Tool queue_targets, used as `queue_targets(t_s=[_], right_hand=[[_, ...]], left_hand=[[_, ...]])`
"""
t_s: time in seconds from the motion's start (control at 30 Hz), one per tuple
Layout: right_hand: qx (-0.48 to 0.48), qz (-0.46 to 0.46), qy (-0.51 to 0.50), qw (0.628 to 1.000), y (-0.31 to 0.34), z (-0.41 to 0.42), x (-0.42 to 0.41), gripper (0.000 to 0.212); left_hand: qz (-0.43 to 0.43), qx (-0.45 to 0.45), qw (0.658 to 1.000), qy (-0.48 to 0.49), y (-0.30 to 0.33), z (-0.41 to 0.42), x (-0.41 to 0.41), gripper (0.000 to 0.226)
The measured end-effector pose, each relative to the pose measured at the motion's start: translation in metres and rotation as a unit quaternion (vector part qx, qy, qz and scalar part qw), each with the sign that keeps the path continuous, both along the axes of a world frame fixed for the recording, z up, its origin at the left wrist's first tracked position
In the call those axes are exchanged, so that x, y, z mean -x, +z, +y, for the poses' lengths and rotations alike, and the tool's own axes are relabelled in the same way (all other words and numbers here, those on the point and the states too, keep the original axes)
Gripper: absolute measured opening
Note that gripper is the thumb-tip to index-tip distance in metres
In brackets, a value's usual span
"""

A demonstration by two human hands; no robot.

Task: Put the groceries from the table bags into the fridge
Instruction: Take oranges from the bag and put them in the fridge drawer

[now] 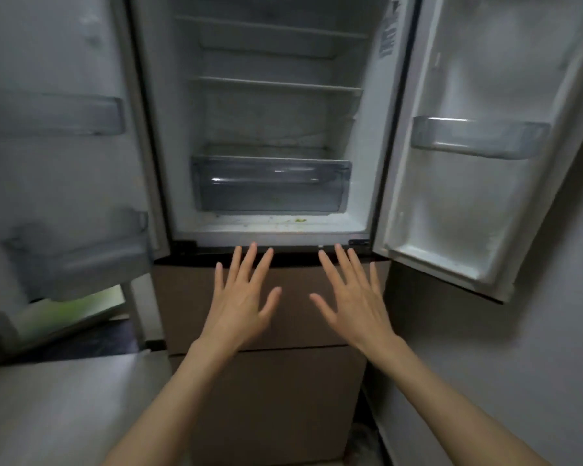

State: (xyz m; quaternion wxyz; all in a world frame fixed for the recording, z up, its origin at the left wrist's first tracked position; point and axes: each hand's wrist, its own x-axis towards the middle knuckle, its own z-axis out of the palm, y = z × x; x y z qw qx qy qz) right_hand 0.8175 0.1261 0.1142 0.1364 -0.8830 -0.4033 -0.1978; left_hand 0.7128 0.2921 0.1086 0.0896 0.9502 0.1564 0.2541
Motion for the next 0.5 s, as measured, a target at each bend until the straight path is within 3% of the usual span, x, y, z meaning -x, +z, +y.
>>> queue_targets(t_s=[0.3, 0.5], right_hand=[[0.041, 0.066, 0.2, 0.977, -0.051, 0.141, 0.184, 0.069], [0.066, 0.104, 0.328, 0.937, -0.075, 0.219, 0.342, 0.067]], left_hand=[[0.051, 0.054, 0.983, 0.17, -0.057, 0.084, 0.228, 0.081], [0.088, 0.098, 0.944, 0.302, -0.087, 0.121, 0.411, 0.08]])
